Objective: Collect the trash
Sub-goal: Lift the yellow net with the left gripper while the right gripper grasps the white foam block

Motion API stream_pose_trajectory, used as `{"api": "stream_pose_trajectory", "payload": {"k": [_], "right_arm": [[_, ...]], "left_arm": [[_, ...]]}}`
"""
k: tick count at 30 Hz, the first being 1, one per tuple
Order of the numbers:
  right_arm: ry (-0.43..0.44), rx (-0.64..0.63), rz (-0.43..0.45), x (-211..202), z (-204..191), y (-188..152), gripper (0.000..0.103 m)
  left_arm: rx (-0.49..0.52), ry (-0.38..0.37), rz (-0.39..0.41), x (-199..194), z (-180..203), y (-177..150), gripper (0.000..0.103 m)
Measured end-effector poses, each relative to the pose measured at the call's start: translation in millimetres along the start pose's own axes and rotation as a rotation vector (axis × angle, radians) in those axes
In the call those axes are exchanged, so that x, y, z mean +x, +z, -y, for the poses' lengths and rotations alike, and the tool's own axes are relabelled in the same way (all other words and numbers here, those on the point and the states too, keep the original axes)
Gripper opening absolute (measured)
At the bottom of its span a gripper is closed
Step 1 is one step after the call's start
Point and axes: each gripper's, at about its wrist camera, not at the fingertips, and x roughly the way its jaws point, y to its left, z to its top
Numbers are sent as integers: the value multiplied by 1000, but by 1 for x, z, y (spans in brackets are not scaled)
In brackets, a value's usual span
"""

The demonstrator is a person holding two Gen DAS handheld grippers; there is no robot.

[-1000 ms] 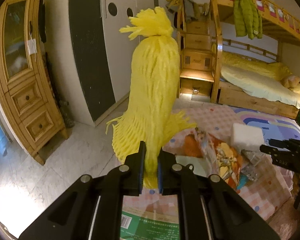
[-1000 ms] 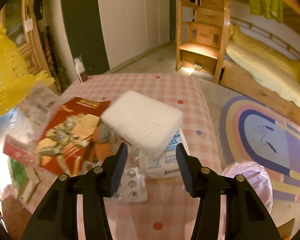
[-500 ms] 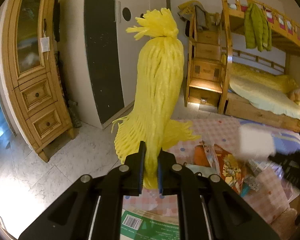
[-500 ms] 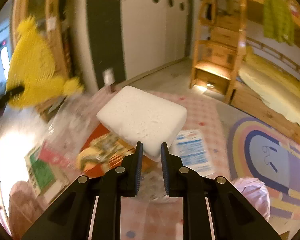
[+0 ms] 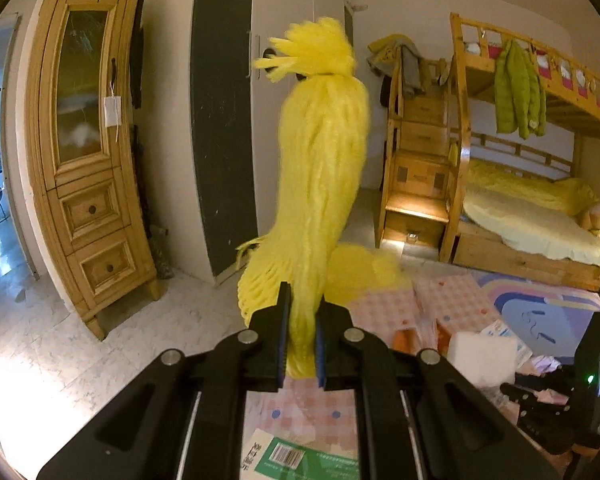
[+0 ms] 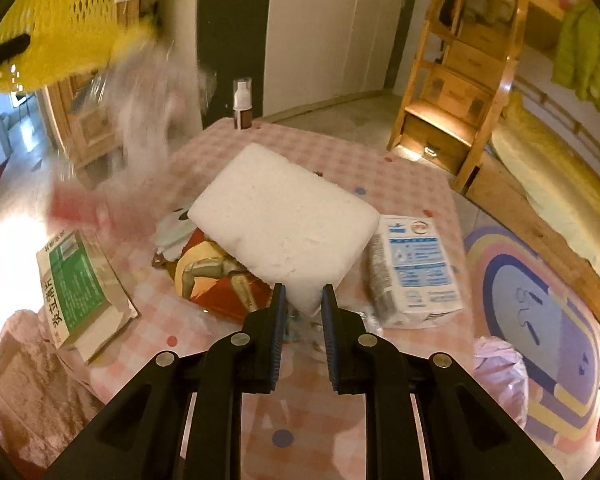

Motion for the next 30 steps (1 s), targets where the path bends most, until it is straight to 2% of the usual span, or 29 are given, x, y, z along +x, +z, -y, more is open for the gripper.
{"api": "stream_pose_trajectory", "payload": {"k": [4,9,17,19,24,30], "right_arm": [[3,29,50,-20,5,-1,19],[-15,81,108,-49,23,-3,19],[-26,166,151,-79,51,-18,19],[-44,172,137,-74,56,-22,19],[-90,239,34,-30,70,-32,20],[-26,248,-52,6,64,-41,21]], "left_arm": [[38,-53,8,-4,17,5,8],[100,-114,4,-9,41,-5,8],[158,-183,-53,-12,73,-30,8],[180,-192,-95,-3,83,-45,8],[194,-184,-181,19,92,-78,8],[158,-176,-211,25,80,-90,8]]}}
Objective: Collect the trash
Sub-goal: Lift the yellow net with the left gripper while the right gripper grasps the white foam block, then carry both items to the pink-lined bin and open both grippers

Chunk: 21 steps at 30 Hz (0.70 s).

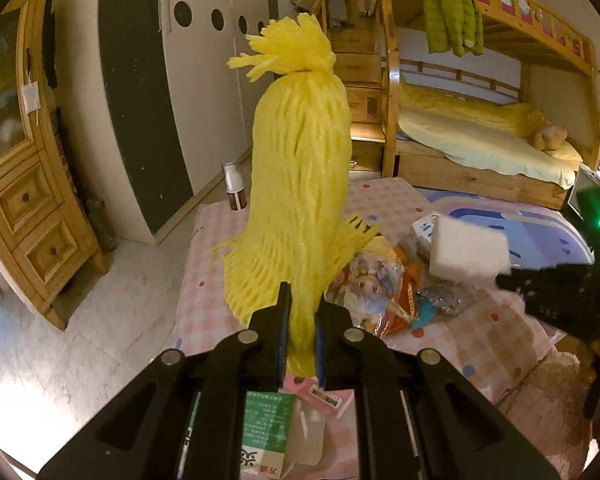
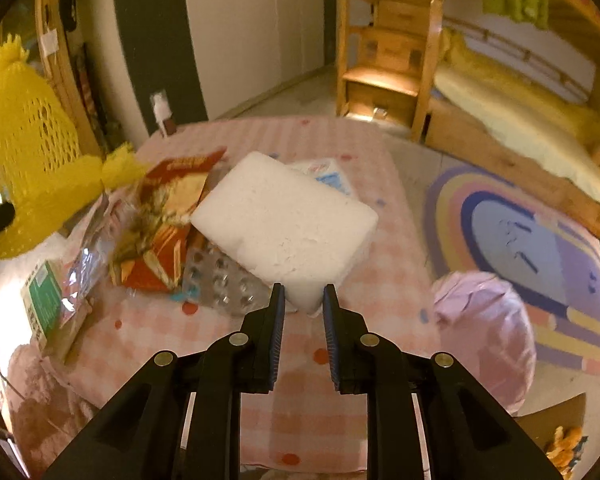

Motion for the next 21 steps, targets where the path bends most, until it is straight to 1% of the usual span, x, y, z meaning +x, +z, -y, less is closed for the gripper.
{"api": "stream_pose_trajectory", "payload": {"k": [2,8,12,14,17,19,21], "right_arm": [[-4,-4,4,-1,1,-3,21],[-28,19,82,-27,10,1,21],[-39,39,125,-51,23,3,21],[-49,57,142,-60,34,0,21],[-71,94,158,-75,55,-9,21],[-97,120,161,-83,73,-17,21],[-127,145,161,-89,89,-25,21]], "left_arm": [[-17,3,7,-2,-5,0,8],[-62,12,71,-17,-20,13,8],[-55,-4,95,-29,-17,25,8],[-41,-27,98,-34,-6,30,8],[-18,-92,105,-39,19,35,8],[-2,-143,100,-37,41,36,8],[23,-210,86,-31,70,37,8]]}}
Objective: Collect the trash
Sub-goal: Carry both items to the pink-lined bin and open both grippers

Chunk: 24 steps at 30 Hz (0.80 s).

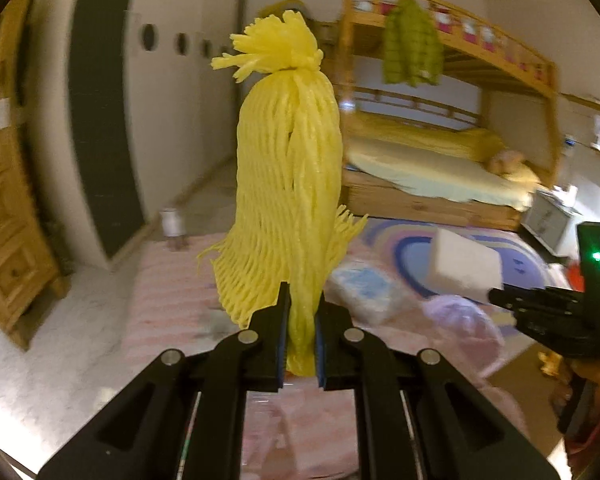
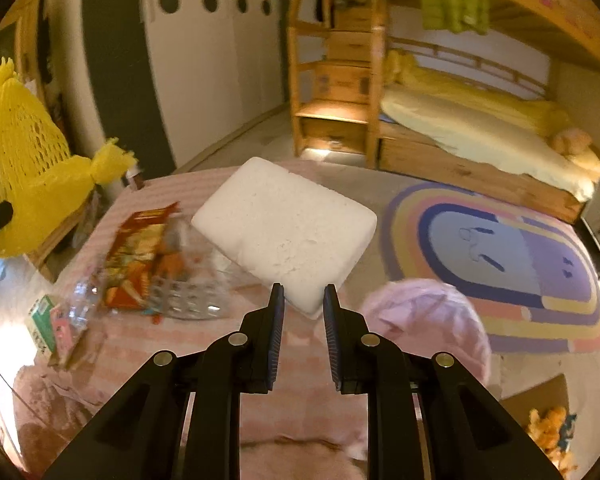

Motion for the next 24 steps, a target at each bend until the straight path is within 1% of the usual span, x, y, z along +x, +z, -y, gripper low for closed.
{"api": "stream_pose_trajectory", "payload": {"k": [2,6,7,10,12,15,18,20,24], "right_arm": [[-40,24,2,-3,21,-5,21],[-118,92,-14,-4,68,-20,21],[-136,116,-26,-1,83,-25,21],[-179,154,-64,10,110,-39,21],[-205,176,-91,20,126,-47,21],[-235,209,-143,40,148,-59,21],[-248,234,-187,60,166,-69,21],[-251,239,-211,72,173,-73,22],[-245,239,-249,95,180,-79,24]], "left_arm": [[34,-48,-15,14,25,-1,8],[110,-175,-68,54,86,-3,8],[123,-208,-79,64,101,-3,8],[164,-285,-106,92,142,-3,8],[197,-325,-123,112,168,-2,8],[243,-363,-147,137,195,-4,8],[273,-397,-180,168,221,-4,8],[278,-408,-197,184,232,-3,8],[282,-419,-217,202,242,-1,9]]}}
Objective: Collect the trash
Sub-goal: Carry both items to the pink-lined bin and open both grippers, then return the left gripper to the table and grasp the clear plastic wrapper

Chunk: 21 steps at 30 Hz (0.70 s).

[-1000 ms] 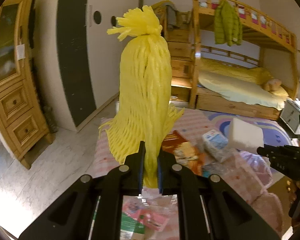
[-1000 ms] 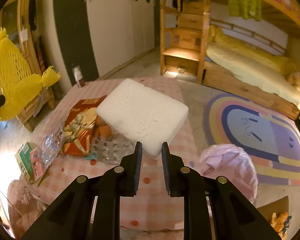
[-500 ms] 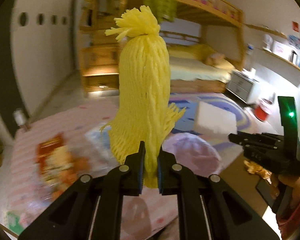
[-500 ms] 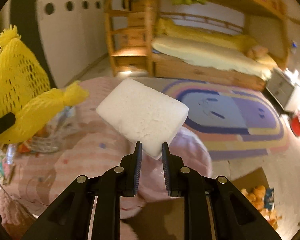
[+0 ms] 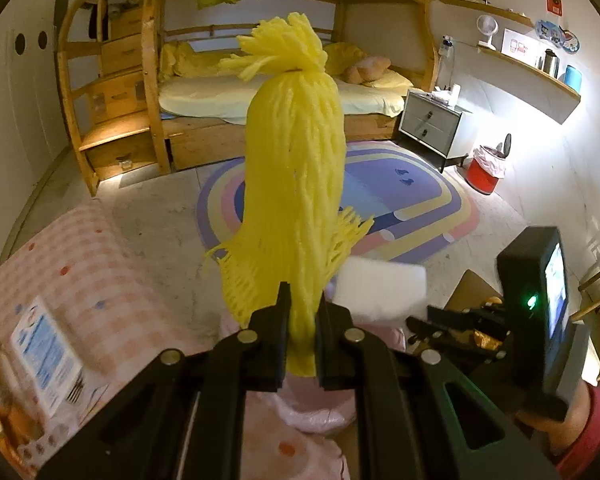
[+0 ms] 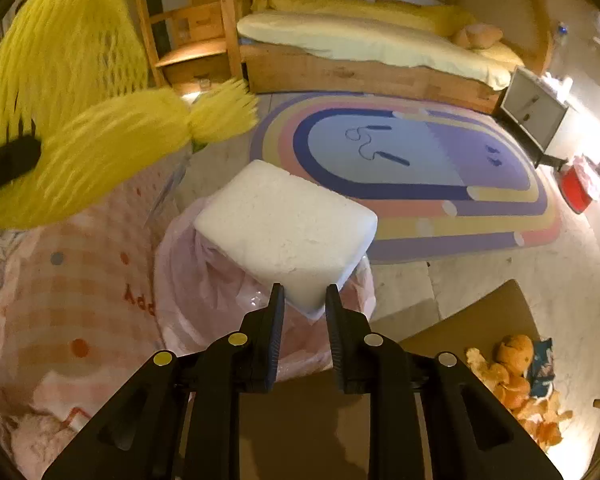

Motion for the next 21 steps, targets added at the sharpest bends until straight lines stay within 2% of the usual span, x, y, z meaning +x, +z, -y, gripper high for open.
{"api": "stream_pose_trajectory", "payload": {"k": [1,2,3,4,5,11,16,21], "right_arm": [[4,-2,-8,6,1,1,25],[11,0,-11,8,1,1,28],[21,5,-14,12,2,1,35],[23,9,-17,14,2,2,40],[22,12,-17,15,4,2,49],[40,74,29,-16,9,-3,51],[80,83,126,-67,0,-3,51],[122,46,195,-107,-28,-3,51]], "left_arm": [[-1,1,-1,2,0,2,12],[-6,4,-3,5,1,4,24],[-17,14,-4,7,-1,5,47],[-29,24,-3,7,-4,6,57],[-36,28,2,5,-4,5,65],[-77,82,15,-17,-22,2,65],[-129,142,47,-64,-42,-15,65],[-156,198,77,-110,-56,-34,65]]}}
